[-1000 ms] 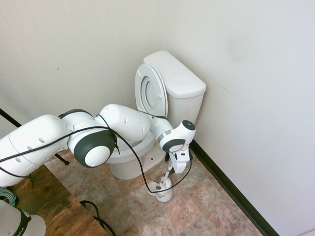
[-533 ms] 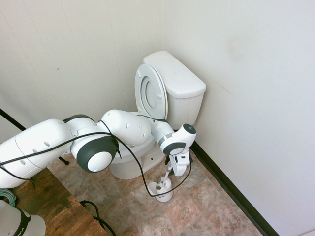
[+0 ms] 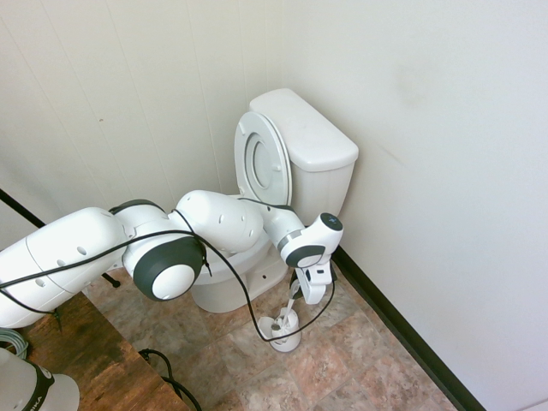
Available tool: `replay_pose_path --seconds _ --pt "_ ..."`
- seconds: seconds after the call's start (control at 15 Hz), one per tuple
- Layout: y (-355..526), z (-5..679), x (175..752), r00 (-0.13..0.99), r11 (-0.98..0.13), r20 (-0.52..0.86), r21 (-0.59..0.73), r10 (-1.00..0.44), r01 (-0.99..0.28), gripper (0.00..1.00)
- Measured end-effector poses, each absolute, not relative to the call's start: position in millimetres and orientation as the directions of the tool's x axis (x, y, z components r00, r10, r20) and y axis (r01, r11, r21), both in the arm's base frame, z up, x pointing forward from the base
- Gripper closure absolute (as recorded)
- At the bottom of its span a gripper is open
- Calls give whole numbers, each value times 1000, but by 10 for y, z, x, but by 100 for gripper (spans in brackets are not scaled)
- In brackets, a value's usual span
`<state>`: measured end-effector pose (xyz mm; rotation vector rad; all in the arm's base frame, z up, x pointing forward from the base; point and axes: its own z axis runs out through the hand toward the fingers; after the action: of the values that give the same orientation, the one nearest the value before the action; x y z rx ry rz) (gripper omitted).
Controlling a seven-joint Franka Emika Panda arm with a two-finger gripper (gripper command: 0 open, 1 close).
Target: Clean the toilet
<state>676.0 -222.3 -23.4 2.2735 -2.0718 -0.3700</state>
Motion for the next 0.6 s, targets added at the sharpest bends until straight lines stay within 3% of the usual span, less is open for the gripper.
replay_pose_path --seconds 0.6 --pt "-2091 -67 6724 159 -186 -161 170 -974 -968 100"
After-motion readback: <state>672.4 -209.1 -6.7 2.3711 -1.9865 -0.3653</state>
